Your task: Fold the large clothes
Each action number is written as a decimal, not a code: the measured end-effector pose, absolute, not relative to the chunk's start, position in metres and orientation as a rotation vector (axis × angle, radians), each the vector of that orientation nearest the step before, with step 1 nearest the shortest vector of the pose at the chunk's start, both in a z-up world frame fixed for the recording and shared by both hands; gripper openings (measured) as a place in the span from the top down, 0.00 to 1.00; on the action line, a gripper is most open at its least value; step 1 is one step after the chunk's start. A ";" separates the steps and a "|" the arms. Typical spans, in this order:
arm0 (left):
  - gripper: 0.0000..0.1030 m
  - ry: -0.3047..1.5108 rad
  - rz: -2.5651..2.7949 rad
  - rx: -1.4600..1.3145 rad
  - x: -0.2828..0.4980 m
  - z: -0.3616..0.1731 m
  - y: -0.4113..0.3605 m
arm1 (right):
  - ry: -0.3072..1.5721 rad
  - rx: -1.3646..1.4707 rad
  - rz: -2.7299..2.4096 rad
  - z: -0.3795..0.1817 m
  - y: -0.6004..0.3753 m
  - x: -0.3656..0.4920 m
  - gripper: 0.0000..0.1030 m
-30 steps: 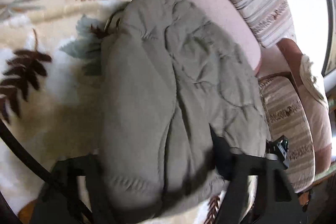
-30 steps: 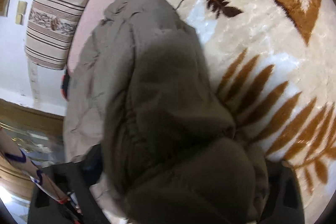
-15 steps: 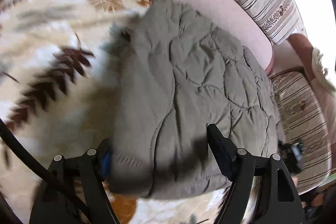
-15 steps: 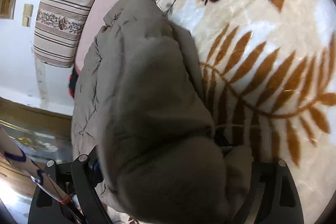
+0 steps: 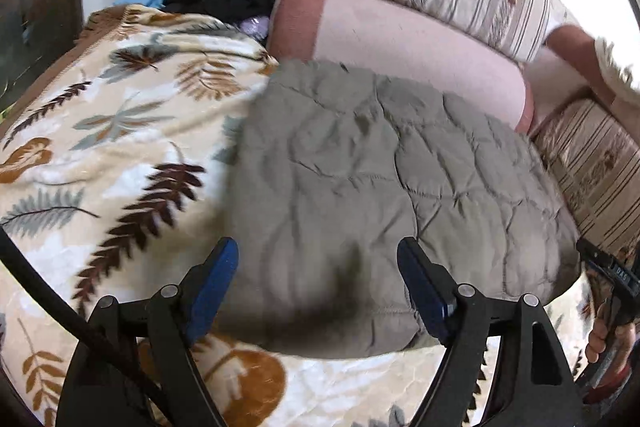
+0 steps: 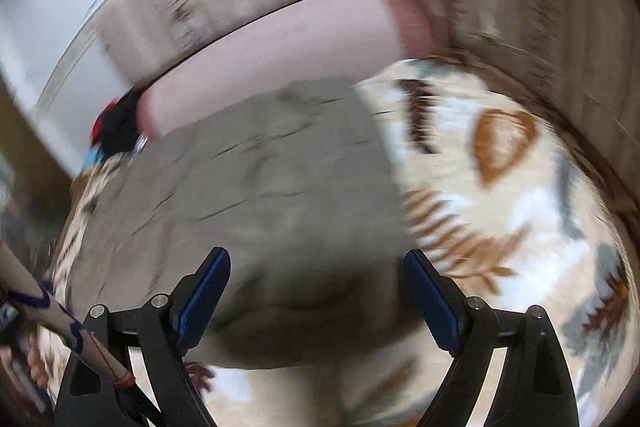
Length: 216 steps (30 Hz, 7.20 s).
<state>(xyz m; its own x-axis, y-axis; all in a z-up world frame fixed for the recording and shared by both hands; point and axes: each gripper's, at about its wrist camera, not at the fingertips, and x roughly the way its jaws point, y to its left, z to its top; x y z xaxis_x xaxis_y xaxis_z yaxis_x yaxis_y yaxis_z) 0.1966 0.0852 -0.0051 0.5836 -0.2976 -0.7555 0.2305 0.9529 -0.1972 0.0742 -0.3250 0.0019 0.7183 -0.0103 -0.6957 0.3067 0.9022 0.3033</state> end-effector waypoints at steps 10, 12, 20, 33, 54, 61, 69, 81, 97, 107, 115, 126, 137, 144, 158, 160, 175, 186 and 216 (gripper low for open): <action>0.05 0.879 -0.181 0.026 0.230 -0.044 0.070 | 0.843 0.201 -0.285 -0.041 -0.306 0.132 0.03; 0.05 0.881 -0.183 0.024 0.231 -0.043 0.070 | 0.854 0.211 -0.284 -0.042 -0.307 0.135 0.02; 0.05 0.794 -0.146 0.054 0.182 -0.017 0.080 | 0.758 0.213 -0.257 -0.006 -0.289 0.090 0.03; 0.05 0.787 -0.092 0.104 0.166 -0.014 0.076 | 0.814 0.163 -0.246 -0.015 -0.265 0.083 0.01; 0.05 0.842 -0.088 0.064 0.154 -0.041 0.073 | 0.871 0.187 -0.265 -0.049 -0.262 0.074 0.00; 0.05 0.754 -0.037 0.108 0.132 -0.021 0.074 | 0.855 0.217 -0.262 -0.041 -0.263 0.063 0.00; 0.05 0.689 -0.018 0.080 0.090 0.013 0.078 | 0.820 0.169 -0.265 -0.019 -0.252 0.027 0.00; 0.05 0.704 -0.023 0.142 0.062 0.023 0.067 | 0.817 0.198 -0.303 -0.012 -0.262 -0.008 0.00; 0.05 0.851 -0.096 0.013 0.171 -0.017 0.103 | 0.863 0.438 -0.309 -0.020 -0.375 0.074 0.00; 0.04 1.053 -0.489 -0.321 0.276 -0.070 0.132 | 0.956 0.819 -0.016 -0.091 -0.440 0.139 0.00; 0.25 1.162 -0.528 -0.459 0.286 -0.086 0.108 | 0.965 0.964 0.137 -0.110 -0.444 0.164 0.06; 0.32 1.132 -0.448 -0.251 0.244 -0.050 0.108 | 0.897 0.879 0.254 -0.070 -0.409 0.124 0.31; 0.20 0.971 -0.210 -0.109 0.207 -0.003 0.130 | 0.765 0.720 -0.242 -0.027 -0.423 0.085 0.09; 0.16 0.839 -0.177 0.039 0.169 0.016 0.105 | 0.690 0.469 -0.212 0.032 -0.370 0.068 0.09; 0.03 0.755 -0.065 0.159 0.183 -0.038 0.067 | 0.845 0.221 -0.249 -0.039 -0.291 0.124 0.05; 0.03 0.746 -0.049 0.169 0.181 -0.038 0.067 | 0.840 0.225 -0.250 -0.036 -0.292 0.122 0.05; 0.01 0.426 0.088 0.073 0.048 0.069 0.080 | 0.790 0.185 -0.258 0.013 -0.243 0.030 0.05; 0.01 0.637 -0.078 0.012 -0.001 0.050 0.068 | 0.829 0.038 -0.308 0.017 -0.203 -0.032 0.05; 0.01 0.902 -0.146 0.078 -0.048 -0.022 0.035 | 0.992 0.048 -0.350 -0.043 -0.188 -0.100 0.05</action>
<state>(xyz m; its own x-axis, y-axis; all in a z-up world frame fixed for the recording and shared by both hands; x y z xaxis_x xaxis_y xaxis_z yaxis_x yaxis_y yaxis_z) -0.0481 0.0348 -0.0219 0.6108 -0.0937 -0.7862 0.1593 0.9872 0.0062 -0.0998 -0.1884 -0.0429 0.4964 -0.2670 -0.8260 0.3107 0.9431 -0.1181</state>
